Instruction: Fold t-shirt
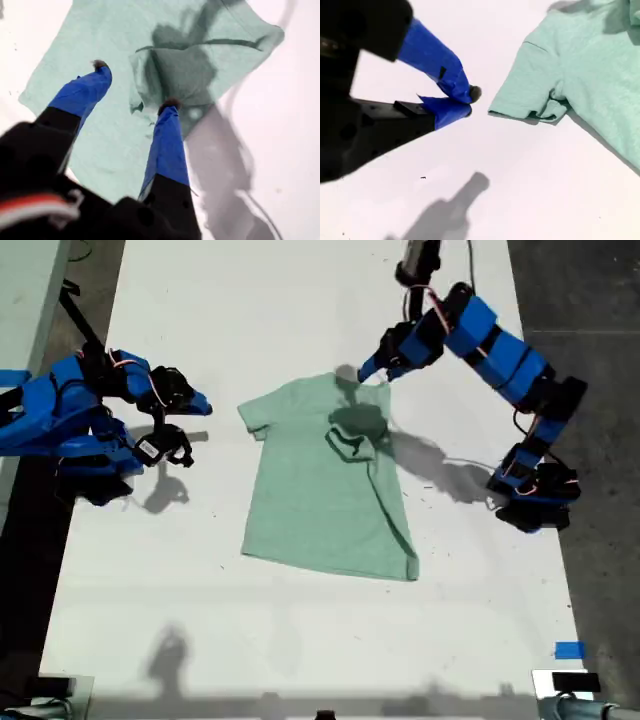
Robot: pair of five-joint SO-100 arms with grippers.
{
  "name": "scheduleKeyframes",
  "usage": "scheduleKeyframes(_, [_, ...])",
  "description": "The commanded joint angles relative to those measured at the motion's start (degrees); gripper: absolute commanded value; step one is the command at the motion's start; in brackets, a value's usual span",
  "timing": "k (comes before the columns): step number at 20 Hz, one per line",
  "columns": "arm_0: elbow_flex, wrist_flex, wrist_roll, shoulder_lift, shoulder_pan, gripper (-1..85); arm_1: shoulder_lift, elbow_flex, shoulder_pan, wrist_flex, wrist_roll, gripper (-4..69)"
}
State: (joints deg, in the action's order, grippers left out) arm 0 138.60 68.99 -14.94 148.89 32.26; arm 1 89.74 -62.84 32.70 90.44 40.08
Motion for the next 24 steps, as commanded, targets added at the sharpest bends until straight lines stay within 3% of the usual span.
scheduleKeyframes(1, [-1.85, -1.93, 0.09, -1.67, 0.88, 0.1, 12.83, -9.93, 2.2, -0.18, -0.26, 16.0])
scheduleKeyframes(3, [-3.87, -2.29, -0.18, -4.83, 0.97, 1.6, 16.7, -18.63, 1.76, -2.72, -1.93, 15.3])
scheduleKeyframes(6, [-9.58, -1.93, -2.81, -12.3, 1.32, 17.1, 20.39, -26.1, 1.05, -5.01, -4.13, 14.0])
scheduleKeyframes(9, [-17.84, 0.53, -6.68, -20.65, 2.37, 24.0, 23.55, -29.79, 0.88, -5.98, -5.01, 13.5])
scheduleKeyframes(16, [-28.56, 2.9, -11.95, -33.49, 6.86, 25.8, 30.32, -33.84, 0.79, -5.71, -6.15, 12.5])
scheduleKeyframes(24, [-30.41, -3.87, -13.01, -48.43, 8.53, 26.4, 35.77, -37.88, 1.23, -5.36, -6.77, 11.9])
